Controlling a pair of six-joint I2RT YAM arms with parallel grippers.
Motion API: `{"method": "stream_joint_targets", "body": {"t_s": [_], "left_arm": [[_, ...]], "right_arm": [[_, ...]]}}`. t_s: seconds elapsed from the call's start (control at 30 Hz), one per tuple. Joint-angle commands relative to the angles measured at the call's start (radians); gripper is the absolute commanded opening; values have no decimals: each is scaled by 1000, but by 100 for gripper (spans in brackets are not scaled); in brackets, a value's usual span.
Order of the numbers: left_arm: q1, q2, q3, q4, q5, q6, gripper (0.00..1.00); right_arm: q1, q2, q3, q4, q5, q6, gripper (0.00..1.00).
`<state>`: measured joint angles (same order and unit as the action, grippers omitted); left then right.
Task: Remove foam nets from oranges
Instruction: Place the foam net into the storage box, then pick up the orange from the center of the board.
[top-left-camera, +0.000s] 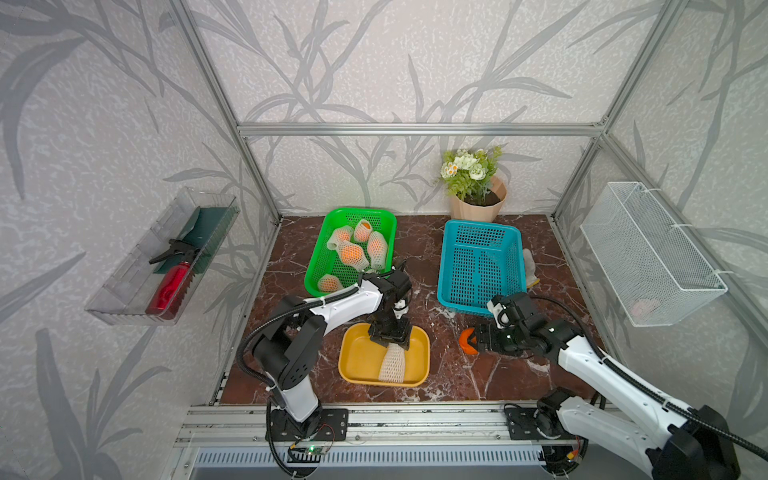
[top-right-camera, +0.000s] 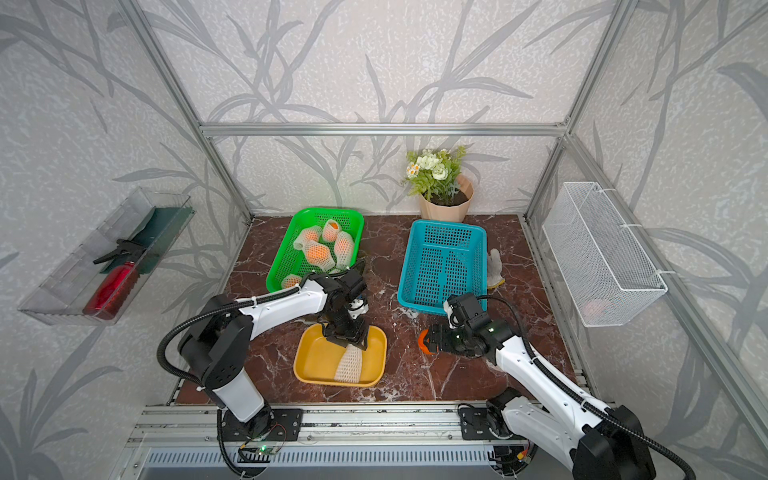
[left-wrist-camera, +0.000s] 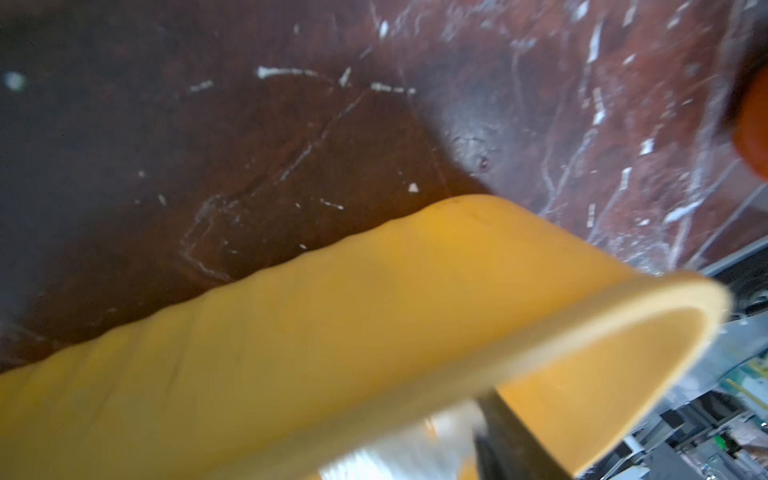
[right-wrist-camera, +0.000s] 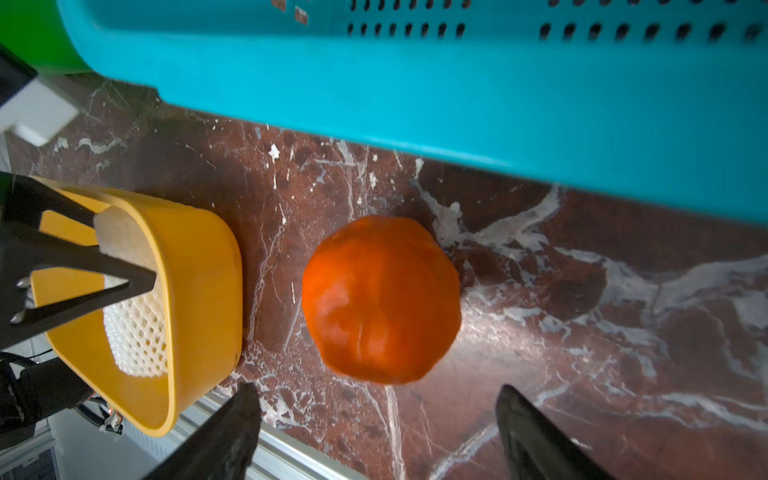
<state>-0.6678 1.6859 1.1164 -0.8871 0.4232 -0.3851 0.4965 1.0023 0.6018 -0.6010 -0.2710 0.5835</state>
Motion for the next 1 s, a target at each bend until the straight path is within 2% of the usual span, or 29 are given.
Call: {"method": "stream_joint_targets", "body": {"t_s": [0.0, 0.2, 0.43, 0.57, 0.83, 0.97], "left_arm": [[-4, -112, -2, 3, 33, -55, 69], [-1, -259, -9, -32, 23, -100, 71], [5, -473, 31, 22, -78, -105, 75], [9, -579, 60, 73, -154, -109, 84], [14, -651, 114, 60, -245, -71, 85], [21, -667, 127, 41, -285, -57, 85]], "right_arm": [[12, 27, -11, 87, 0, 22, 88], [25, 76, -19, 124, 8, 29, 88], [56, 154, -15, 152, 39, 28, 87], [66, 203, -10, 156, 60, 22, 87], [76, 241, -36, 218, 125, 43, 84], [80, 244, -28, 205, 119, 39, 75]]}}
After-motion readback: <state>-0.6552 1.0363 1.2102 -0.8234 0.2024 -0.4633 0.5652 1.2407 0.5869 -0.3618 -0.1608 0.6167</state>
